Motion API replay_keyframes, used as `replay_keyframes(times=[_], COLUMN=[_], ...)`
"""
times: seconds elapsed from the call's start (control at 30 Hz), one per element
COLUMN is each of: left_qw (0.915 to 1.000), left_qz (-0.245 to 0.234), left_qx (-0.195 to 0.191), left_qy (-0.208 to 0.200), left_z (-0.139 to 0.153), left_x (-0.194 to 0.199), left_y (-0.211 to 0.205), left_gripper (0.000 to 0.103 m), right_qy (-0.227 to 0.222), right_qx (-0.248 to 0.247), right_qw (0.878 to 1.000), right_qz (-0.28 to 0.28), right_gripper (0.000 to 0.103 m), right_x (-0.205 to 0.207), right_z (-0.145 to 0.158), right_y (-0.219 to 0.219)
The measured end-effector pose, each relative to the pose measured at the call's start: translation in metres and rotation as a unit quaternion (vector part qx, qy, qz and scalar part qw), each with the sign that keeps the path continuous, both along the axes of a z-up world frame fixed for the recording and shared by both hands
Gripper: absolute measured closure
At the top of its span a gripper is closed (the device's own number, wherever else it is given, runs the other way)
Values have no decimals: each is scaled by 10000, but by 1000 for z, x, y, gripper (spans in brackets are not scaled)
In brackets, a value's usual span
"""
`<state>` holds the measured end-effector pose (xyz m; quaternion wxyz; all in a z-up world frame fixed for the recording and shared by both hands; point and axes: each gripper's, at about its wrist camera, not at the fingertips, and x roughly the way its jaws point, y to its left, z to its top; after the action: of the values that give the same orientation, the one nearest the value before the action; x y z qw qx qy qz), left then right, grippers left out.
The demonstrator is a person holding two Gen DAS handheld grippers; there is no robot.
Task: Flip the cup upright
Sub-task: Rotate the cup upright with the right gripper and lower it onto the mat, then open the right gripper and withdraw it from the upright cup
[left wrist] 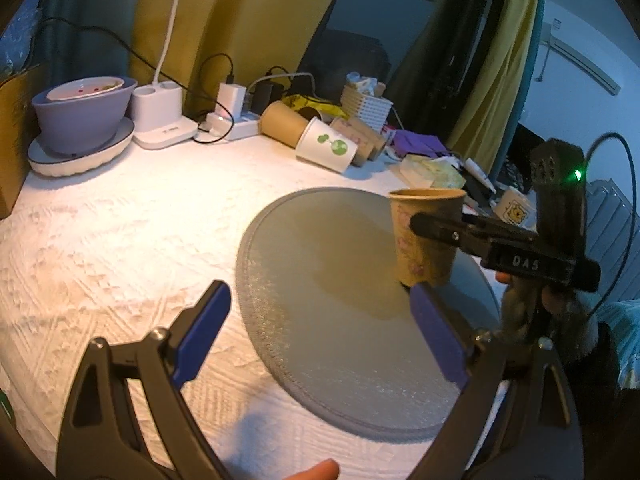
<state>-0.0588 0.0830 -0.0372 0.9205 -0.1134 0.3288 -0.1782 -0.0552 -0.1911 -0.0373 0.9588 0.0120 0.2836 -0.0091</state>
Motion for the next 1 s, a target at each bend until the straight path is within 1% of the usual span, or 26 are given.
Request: replay_keyframes(times=[0.3,0.43,0.5,0.6,0.7,0.8,1.0], left_qw=[10000,9999,9999,9999,9999,9999,9998], left_qz=[-1,-17,-32,-45,-33,-34,-88], left_qx=[81,133,146,160,150,148,195], left_qy=[12,1,-6,-16,3,13,-21], left_z=[-2,-3,-3,-3,-4,-4,-4], left_x=[1,1,1,1,1,1,1], left_y=[-2,-5,-6,-6,-6,-6,-9], left_gripper=[11,11,11,11,11,11,11], right_qy=[-179,-299,-354,-419,-351,-215,-153], right_qx=[-378,-302,-299,-321,-352,-354,-340], right_qw=[9989,9988,9985,9985,9987,9989,9987], right_qz=[-192,-245,-278,-171,-133,-228,-353], right_gripper=[33,33,33,33,32,28,28], right_x=[-23,-31,-28,-22,-16,-14,-20], right_z=[-3,-2,2,8,7,0,-2], right_y=[3,-2,-2,0,1,-1,-4])
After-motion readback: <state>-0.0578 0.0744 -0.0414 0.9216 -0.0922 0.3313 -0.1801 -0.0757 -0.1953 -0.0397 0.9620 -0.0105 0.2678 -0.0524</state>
